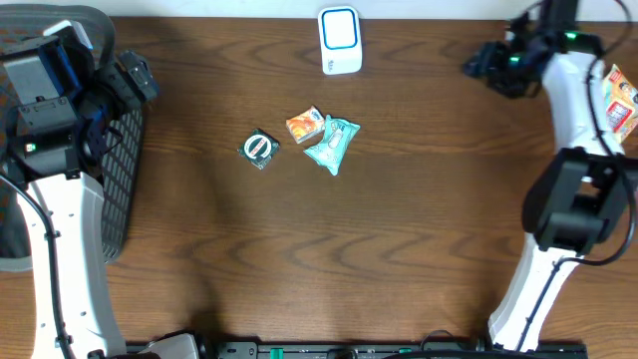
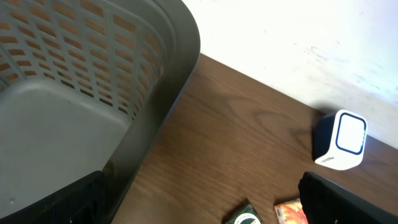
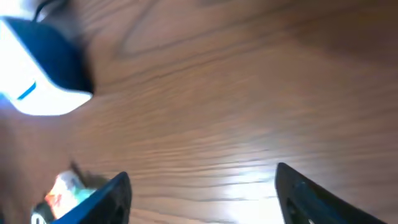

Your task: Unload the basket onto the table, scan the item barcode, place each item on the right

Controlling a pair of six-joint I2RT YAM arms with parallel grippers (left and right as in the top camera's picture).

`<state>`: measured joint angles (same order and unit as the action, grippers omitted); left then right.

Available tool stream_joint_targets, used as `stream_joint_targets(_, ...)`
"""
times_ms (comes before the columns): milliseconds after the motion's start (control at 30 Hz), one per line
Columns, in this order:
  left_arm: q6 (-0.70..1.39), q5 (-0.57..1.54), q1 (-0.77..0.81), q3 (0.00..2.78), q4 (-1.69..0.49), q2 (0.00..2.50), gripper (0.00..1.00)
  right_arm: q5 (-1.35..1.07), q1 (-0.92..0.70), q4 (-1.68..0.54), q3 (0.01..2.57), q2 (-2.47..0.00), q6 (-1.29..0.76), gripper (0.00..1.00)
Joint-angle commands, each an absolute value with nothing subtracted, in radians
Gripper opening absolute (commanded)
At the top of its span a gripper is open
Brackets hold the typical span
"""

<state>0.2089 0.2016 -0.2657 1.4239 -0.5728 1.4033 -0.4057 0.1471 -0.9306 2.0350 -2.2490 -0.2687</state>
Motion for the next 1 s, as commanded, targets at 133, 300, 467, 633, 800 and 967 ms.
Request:
stream_joint_targets(133,0.211,0.134,-0.279,1.429,-0.591,1.42,0.98,-0.418,0.0,-0.893,2.033,-2.244,-0.257,0.93)
stream_joint_targets(300,0.211,0.134,-0.279,1.429,-0.591,1.42,0.98,-0.398,-0.058,-0.821,2.029,-2.244,-0.257,0.99)
stream_joint_targets(467,0.211,0.134,-0.279,1.429,-0.591,1.42,0.98,-0.202,-0.136,-0.801,1.999,-2.244,-0.257,0.99)
stream_joint_targets(633,0.211,0.134,-0.279,1.429,-0.591,1.42,0.98,-0.091,-0.199,-0.784,1.992,-2.244,-0.257,0.99)
stream_joint_targets(800,0.211,0.134,-0.279,1.429,-0.591,1.42,0.98,-0.092,-0.238,-0.775,1.992,-2.244,-0.257,0.99)
stream_joint_targets(967,0.211,0.134,-0.279,1.429,-0.591,1.42,0.98,-0.107,-0.276,-0.786,1.987,-2.252,-0.257,0.99)
